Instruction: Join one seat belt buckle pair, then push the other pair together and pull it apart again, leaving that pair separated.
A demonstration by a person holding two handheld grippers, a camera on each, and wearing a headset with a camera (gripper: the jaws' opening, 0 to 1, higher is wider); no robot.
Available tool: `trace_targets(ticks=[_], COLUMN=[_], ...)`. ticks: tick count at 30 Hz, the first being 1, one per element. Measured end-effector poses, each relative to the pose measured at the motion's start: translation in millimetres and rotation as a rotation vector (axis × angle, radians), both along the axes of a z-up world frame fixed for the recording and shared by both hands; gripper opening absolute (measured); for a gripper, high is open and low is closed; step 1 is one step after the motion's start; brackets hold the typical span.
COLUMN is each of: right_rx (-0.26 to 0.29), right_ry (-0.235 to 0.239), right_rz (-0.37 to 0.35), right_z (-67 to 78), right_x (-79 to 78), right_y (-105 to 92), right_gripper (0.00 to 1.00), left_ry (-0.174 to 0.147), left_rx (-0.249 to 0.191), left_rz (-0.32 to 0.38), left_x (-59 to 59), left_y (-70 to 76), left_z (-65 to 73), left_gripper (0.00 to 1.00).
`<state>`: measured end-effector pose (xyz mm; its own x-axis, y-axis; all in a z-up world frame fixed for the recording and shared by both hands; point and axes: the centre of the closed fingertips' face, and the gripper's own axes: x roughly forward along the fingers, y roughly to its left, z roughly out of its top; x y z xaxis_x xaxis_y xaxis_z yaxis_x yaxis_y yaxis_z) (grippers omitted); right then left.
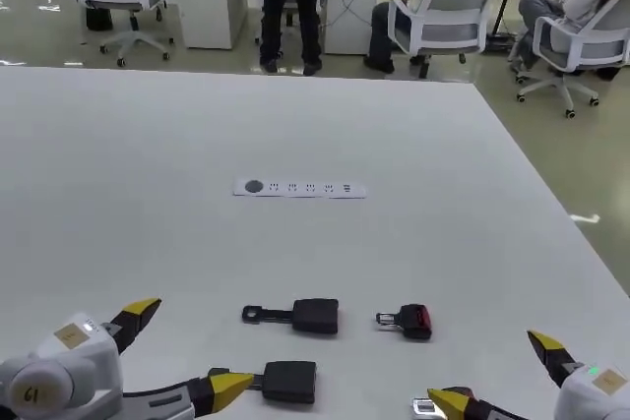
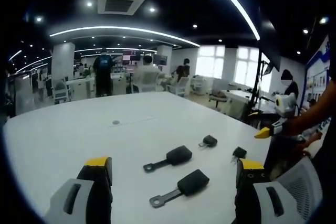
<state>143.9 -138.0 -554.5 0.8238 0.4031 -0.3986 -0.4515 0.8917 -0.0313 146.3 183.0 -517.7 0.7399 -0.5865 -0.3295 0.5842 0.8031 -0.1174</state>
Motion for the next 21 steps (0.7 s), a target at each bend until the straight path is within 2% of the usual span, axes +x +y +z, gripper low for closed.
trace_targets(ticks=[11,21], right_rx=[-0.007,-0.014], right_ry=[0.007,0.019], right_rz=[0.012,0.018], right_z=[0.0,-5.6], right_x=[-0.1,-1.8], right_y=[2.3,-0.8], right_gripper=[0.99,0.99], left_ry=[0.014,0.027], left_rx=[0.009,0.015], left_rz=[-0.014,-0.026], left_x=[-1.2,-1.7], left_y=[-2.7,-4.8], left_z=[-2.1,-5.7], left_gripper=[1.0,1.0])
